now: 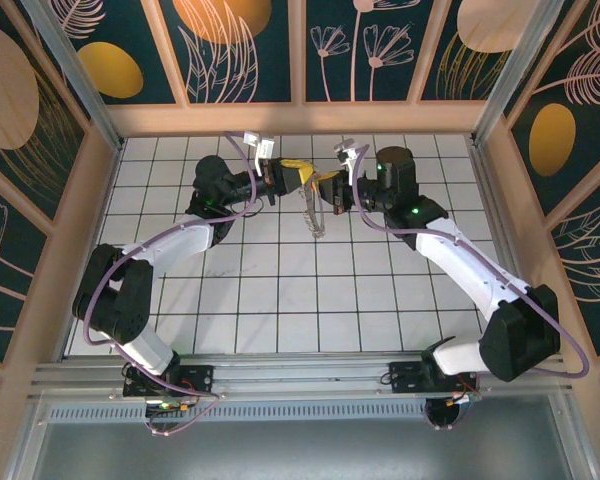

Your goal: Put the keys on the keyring

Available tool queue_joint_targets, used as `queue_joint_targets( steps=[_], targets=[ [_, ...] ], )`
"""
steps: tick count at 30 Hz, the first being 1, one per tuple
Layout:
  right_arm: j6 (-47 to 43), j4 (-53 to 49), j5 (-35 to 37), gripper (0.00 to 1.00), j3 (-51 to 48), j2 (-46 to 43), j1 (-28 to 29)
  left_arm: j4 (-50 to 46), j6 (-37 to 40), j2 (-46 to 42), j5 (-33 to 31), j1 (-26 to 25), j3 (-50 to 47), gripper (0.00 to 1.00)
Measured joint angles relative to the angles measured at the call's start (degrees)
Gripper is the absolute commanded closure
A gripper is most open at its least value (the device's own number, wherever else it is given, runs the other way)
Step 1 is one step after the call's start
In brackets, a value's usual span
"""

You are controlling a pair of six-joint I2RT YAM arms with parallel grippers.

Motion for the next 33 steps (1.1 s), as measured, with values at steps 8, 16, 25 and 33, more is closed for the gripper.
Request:
queue_joint_targets(
  steps=[8, 16, 25, 33],
  targets=[
    [-0.9, -2.4, 0.2, 1.00, 1.5, 0.0, 0.0, 0.2, 0.0, 0.0, 0.4, 0.0, 0.0, 1.00],
    [-1.2, -3.8, -0.2, 1.00, 4.5, 2.3, 0.1, 0.6, 0.0, 0.0, 0.2, 0.0, 0.0, 1.00],
    [-1.6, -4.4, -0.3, 1.00, 4.9, 2.6, -0.3, 0.6, 0.0, 0.3, 0.0, 0.0, 0.0, 1.00],
    [-2.0, -6.2, -0.4, 1.00, 4.2, 0.4, -1.8, 0.8, 0.0, 0.3, -0.3, -0.2, 0.0, 1.00]
  ],
)
